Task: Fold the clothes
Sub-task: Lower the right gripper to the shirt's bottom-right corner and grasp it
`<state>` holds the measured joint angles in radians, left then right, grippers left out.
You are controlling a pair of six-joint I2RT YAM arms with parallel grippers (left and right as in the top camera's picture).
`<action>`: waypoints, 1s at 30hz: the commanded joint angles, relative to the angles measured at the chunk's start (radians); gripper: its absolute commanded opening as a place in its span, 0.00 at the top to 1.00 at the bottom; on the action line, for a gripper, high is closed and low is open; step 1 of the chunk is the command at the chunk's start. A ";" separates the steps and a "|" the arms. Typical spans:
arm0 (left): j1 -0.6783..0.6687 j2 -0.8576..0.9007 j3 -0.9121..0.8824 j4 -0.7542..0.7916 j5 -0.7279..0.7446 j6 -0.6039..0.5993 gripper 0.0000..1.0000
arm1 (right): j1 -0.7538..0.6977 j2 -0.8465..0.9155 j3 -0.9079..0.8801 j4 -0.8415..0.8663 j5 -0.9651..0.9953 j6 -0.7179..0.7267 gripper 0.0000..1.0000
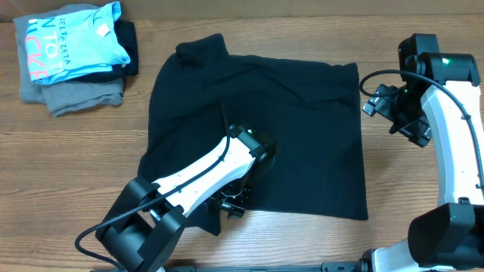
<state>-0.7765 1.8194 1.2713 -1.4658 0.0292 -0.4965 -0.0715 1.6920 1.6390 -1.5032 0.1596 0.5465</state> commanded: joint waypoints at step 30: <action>-0.079 -0.021 -0.202 0.172 0.044 -0.067 0.06 | -0.003 -0.366 -0.747 0.225 -0.256 0.164 0.00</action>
<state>-0.8764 1.8194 1.0782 -1.3033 0.0757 -0.5705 -0.0715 1.4204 0.9997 -1.3010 -0.0608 0.6605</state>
